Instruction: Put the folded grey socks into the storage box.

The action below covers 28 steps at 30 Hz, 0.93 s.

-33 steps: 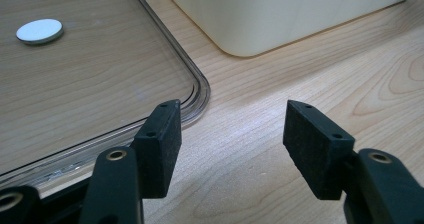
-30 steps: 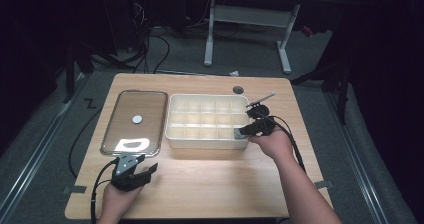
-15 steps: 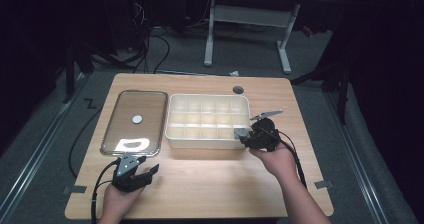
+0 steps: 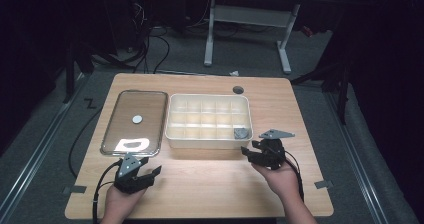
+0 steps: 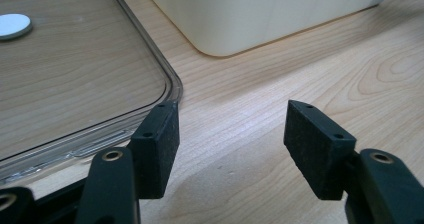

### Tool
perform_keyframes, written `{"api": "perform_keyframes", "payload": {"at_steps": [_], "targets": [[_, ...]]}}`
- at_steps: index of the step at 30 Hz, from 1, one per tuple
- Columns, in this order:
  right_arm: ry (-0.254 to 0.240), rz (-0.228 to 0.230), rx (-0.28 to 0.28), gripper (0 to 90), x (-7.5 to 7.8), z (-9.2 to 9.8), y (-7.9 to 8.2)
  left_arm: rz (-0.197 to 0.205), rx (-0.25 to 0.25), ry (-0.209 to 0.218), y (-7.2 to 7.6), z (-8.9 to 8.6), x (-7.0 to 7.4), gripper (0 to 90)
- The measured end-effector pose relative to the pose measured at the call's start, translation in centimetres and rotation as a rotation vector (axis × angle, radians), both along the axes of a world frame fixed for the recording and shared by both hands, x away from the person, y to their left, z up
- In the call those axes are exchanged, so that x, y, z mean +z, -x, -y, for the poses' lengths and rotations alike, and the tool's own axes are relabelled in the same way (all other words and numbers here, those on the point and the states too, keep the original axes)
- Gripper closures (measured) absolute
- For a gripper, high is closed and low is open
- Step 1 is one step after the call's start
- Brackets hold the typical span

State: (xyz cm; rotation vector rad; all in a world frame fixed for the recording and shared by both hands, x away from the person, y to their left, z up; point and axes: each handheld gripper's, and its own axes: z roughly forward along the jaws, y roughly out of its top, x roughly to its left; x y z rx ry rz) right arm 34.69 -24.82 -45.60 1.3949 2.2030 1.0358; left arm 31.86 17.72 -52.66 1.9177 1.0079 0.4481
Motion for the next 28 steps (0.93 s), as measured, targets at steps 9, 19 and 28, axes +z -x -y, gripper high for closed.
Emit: {"api": "perform_keyframes", "payload": {"at_steps": [9,19,28], "targets": [[-0.014,0.106,-0.022,46.0,-3.4,0.1,2.3,-0.002,-0.021,0.010,0.2,0.0,0.0,38.3],[-0.033,0.208,-0.071,47.0,-5.4,0.7,5.4,0.002,-0.024,0.010,0.4,0.1,0.0,37.9],[-0.072,0.181,-0.106,47.6,-5.8,1.5,5.0,0.003,-0.023,0.011,0.3,0.0,0.0,38.0]]}}
